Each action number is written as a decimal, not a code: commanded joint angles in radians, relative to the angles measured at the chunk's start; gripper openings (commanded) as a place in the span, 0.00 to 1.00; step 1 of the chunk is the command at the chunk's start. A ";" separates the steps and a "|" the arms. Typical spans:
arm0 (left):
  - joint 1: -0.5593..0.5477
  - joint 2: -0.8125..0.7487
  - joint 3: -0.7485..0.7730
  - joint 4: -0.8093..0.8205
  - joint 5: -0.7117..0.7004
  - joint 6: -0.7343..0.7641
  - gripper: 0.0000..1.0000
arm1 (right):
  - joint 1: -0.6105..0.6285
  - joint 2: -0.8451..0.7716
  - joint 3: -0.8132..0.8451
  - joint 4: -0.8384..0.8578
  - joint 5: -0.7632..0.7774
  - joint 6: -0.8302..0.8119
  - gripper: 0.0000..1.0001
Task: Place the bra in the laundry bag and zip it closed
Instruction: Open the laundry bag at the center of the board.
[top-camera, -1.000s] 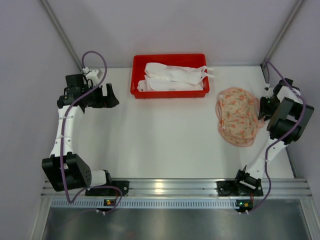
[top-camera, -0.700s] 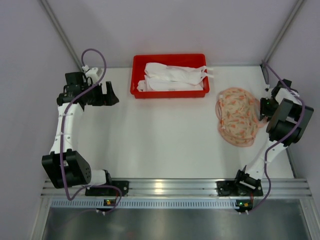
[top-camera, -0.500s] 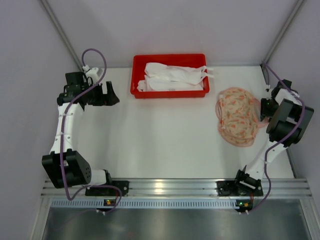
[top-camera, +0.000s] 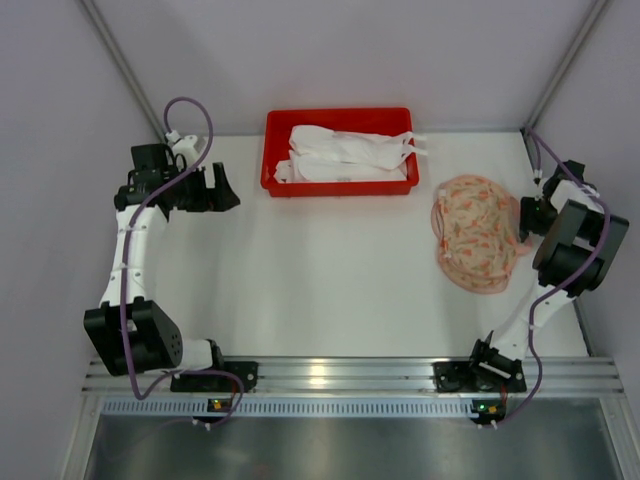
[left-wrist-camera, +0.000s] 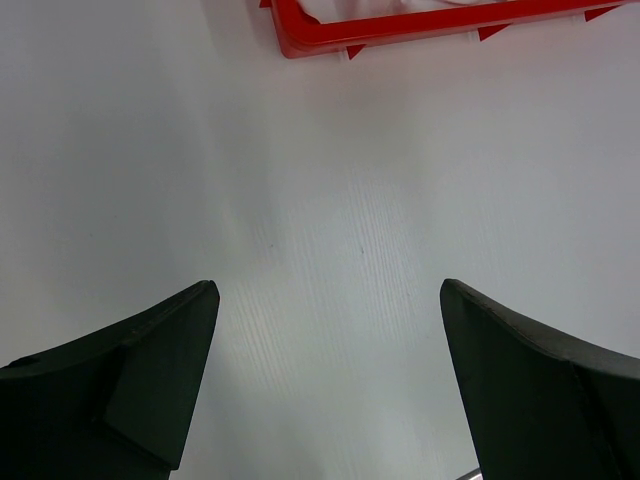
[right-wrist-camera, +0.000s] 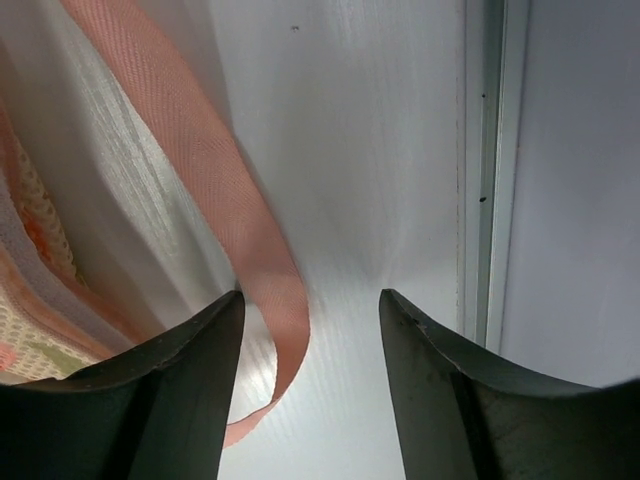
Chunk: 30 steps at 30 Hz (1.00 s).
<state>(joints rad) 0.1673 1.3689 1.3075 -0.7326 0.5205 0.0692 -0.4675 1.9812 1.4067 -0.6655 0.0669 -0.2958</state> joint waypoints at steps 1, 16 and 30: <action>-0.002 0.015 0.041 0.004 0.035 -0.019 0.98 | 0.000 0.019 -0.011 0.009 -0.007 -0.014 0.56; -0.002 -0.008 0.052 0.002 0.045 -0.031 0.99 | -0.052 -0.039 0.098 -0.167 -0.268 -0.077 0.00; -0.002 -0.074 0.012 0.002 0.038 -0.042 0.99 | -0.036 -0.372 0.311 -0.496 -0.903 -0.166 0.00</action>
<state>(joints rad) 0.1673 1.3396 1.3205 -0.7349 0.5529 0.0288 -0.5365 1.6432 1.6970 -1.0679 -0.6399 -0.4347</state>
